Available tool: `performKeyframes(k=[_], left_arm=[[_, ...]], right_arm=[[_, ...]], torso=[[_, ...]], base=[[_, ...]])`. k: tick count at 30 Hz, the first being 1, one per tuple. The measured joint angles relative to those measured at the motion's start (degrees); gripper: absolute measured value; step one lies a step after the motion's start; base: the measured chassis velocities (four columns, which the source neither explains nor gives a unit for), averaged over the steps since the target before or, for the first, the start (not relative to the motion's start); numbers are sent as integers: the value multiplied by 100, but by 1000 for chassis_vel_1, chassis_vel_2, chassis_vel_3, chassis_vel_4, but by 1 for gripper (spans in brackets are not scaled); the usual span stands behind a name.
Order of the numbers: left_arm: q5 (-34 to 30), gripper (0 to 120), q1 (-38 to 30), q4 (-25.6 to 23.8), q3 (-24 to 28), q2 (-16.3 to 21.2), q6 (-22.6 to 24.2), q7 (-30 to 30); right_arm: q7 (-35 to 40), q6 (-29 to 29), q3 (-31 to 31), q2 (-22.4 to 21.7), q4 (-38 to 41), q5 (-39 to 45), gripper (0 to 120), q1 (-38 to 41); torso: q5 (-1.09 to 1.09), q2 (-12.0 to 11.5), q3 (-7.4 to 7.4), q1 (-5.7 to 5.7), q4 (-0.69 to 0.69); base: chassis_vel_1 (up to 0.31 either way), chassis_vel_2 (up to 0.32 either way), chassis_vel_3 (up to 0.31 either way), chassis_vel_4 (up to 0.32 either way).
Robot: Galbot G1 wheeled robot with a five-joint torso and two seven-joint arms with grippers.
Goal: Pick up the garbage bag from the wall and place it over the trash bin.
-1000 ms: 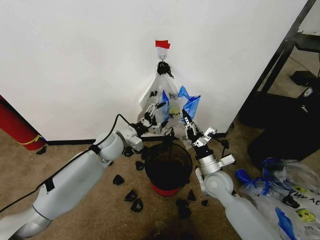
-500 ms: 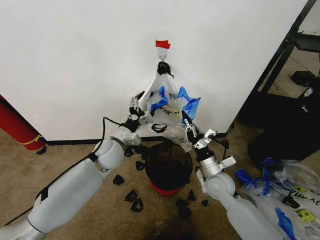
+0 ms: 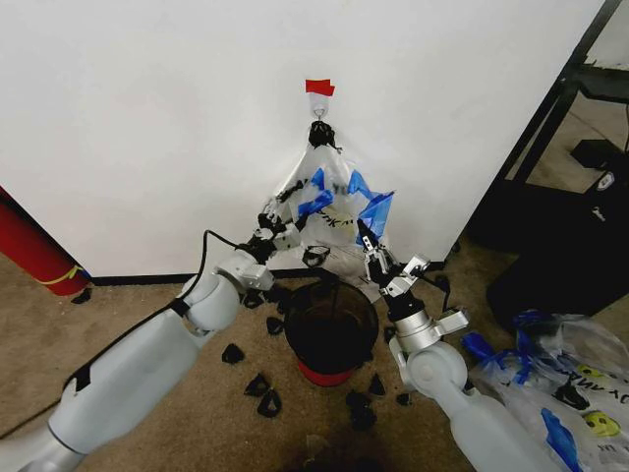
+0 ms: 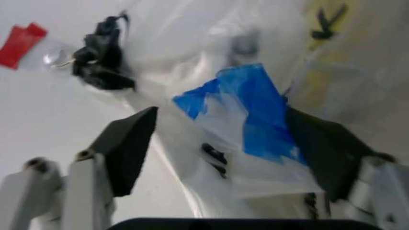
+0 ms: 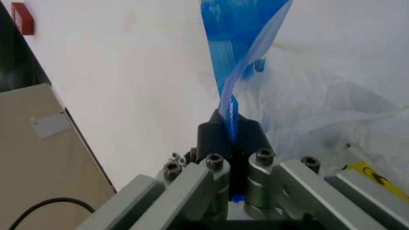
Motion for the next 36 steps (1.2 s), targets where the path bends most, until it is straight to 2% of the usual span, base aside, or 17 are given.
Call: performKeyframes(k=[3, 7, 12, 18, 21, 22, 26, 28, 36], left_arm=[[202, 97, -65, 68, 27, 23, 36, 188], [396, 98, -79, 110, 27, 30, 51, 275], [538, 95, 17, 111, -44, 40, 65, 275], [494, 86, 199, 43, -136, 48, 217, 81], [330, 78, 277, -21, -138, 74, 356, -15], [194, 69, 330, -73, -138, 102, 444, -31], [-224, 60, 386, -175, -75, 195, 706, 5], [-528, 49, 376, -204, -24, 253, 850, 88], [-951, 20, 318, -219, 45, 304, 1048, 162]], right_arm=[[-16, 0, 11, -4, 42, -1, 0, -34], [-19, 0, 22, -25, 89, -3, 0, -49], [-17, -1, 38, -53, 129, 2, 0, -50], [-12, -2, 42, -74, 118, 7, 0, -13], [-9, -2, 37, -69, 95, 7, 0, 6], [-9, -2, 35, -64, 85, 7, 0, 20], [-16, 1, 38, -61, 65, -13, 0, 52], [-43, 12, 57, -62, 49, -50, 0, 74], [-79, 34, 104, -74, 71, -111, 0, 89]], torso=[[0, 0, 0, 0, 0], [0, 0, 0, 0, 0], [0, 0, 0, 0, 0], [0, 0, 0, 0, 0], [0, 0, 0, 0, 0], [0, 1, 0, 0, 0], [0, 1, 0, 0, 0], [0, 1, 0, 0, 0], [0, 1, 0, 0, 0]], base=[[0, 0, 0, 0], [0, 0, 0, 0], [0, 0, 0, 0], [0, 0, 0, 0], [0, 0, 0, 0], [0, 0, 0, 0], [0, 0, 0, 0], [0, 0, 0, 0], [0, 0, 0, 0]])
